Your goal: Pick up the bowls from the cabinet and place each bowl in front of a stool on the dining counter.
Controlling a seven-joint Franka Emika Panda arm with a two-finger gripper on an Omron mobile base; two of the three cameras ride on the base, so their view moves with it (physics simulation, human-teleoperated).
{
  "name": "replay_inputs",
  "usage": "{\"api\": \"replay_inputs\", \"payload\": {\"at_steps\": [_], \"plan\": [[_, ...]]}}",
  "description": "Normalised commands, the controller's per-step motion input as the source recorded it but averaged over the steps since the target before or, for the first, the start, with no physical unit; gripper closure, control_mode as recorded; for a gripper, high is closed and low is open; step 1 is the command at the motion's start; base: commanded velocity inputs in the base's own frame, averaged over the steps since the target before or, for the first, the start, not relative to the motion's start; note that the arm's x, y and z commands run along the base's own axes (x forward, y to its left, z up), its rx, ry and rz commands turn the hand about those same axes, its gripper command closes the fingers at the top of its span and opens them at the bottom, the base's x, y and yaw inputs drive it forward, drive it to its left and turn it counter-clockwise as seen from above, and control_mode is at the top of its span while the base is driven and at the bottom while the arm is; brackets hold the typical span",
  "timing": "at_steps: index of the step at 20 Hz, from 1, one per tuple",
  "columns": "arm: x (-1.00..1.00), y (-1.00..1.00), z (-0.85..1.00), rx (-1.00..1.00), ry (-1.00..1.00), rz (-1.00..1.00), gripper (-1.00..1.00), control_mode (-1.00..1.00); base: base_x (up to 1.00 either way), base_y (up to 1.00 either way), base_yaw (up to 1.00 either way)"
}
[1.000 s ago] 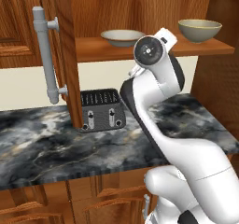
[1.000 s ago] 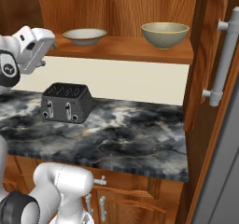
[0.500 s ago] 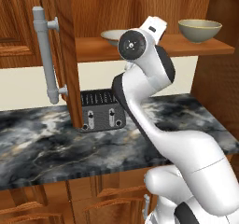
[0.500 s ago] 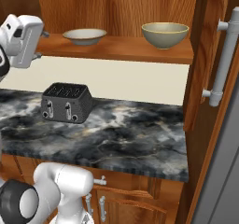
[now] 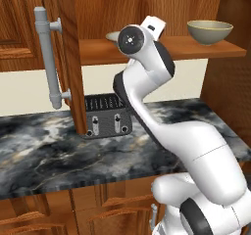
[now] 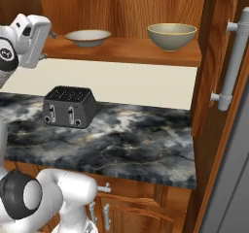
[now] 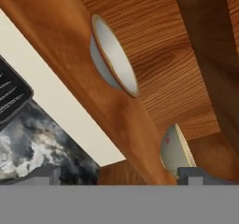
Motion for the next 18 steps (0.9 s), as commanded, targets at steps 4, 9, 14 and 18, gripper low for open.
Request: {"api": "replay_inputs", "payload": {"at_steps": [4, 9, 14, 18], "plan": [[0.67, 0.26, -0.13, 0.00, 0.07, 0.00, -1.00, -1.00, 0.00, 0.00, 0.00], [0.58, 0.26, 0.00, 0.00, 0.08, 0.00, -1.00, -1.00, 0.00, 0.00, 0.00], [0.54, 0.17, -0.01, 0.00, 0.07, 0.00, -1.00, -1.00, 0.00, 0.00, 0.00], [0.61, 0.05, -0.12, 0.00, 0.09, 0.00, -1.00, -1.00, 0.00, 0.00, 0.00]]}}
